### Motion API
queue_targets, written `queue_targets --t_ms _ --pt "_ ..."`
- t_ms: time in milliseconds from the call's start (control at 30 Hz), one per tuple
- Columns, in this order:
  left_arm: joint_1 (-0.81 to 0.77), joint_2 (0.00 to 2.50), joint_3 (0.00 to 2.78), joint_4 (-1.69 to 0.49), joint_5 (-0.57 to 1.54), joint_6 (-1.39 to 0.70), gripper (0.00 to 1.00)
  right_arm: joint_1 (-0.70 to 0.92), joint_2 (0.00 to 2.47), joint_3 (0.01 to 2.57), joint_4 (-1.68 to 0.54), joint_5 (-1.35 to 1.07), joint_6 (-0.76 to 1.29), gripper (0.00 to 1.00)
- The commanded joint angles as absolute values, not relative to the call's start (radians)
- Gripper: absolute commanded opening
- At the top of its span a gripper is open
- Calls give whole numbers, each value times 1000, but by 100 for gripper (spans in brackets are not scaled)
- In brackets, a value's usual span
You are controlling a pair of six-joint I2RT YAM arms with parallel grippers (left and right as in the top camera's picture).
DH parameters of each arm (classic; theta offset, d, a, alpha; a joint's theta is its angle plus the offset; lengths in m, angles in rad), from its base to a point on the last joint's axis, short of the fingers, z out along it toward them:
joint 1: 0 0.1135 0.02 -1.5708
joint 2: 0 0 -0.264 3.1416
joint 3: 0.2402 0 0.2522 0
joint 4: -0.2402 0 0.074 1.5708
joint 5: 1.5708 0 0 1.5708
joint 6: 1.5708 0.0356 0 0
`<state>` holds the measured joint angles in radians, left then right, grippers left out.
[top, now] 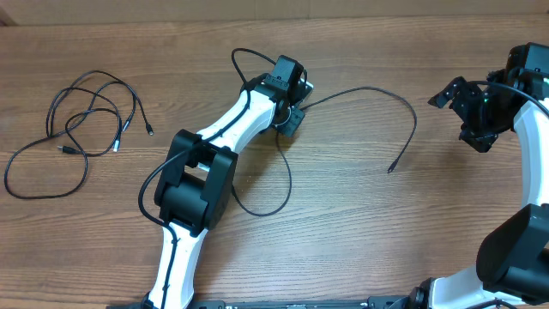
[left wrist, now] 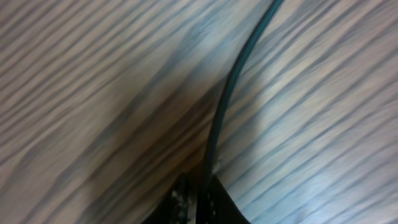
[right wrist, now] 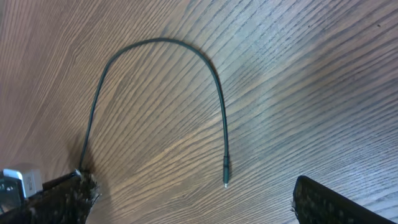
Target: Untangle cables
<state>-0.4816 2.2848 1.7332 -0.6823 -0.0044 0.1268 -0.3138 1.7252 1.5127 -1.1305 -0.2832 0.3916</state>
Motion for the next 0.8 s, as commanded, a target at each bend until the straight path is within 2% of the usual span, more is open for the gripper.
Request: queue_targets --t_ms 0,100,233,333,367,400,500,633,767 --pt "-471 2296 1721 -767 -297 53 14 -316 1713 1509 -1128 -278 384 100" --pt "-432 2296 1721 -905 -377 -98 17 -316 1713 1509 -1128 -278 384 100" --pt "-336 2296 1721 -1083 -345 -273 20 -316 1713 1509 -1128 -278 384 100" --pt "-274 2296 1721 -1137 -239 -277 35 -316 1713 1509 -1128 -277 384 100" --pt "-236 2296 1721 -1169 -186 -276 56 -316 1713 1509 -1128 -278 384 100" --pt "-212 2296 1721 -1186 -167 -277 62 -316 1713 1509 -1128 -278 384 100" --pt "-168 2291 1738 -1211 -142 -273 67 -316 1713 1509 -1128 -278 384 100" --pt "-151 2260 1842 -1263 -138 -252 78 -316 1713 1509 -1128 -278 384 100" --pt "-176 2236 1972 -1278 -86 -145 78 -316 1713 1509 -1128 -278 384 100"
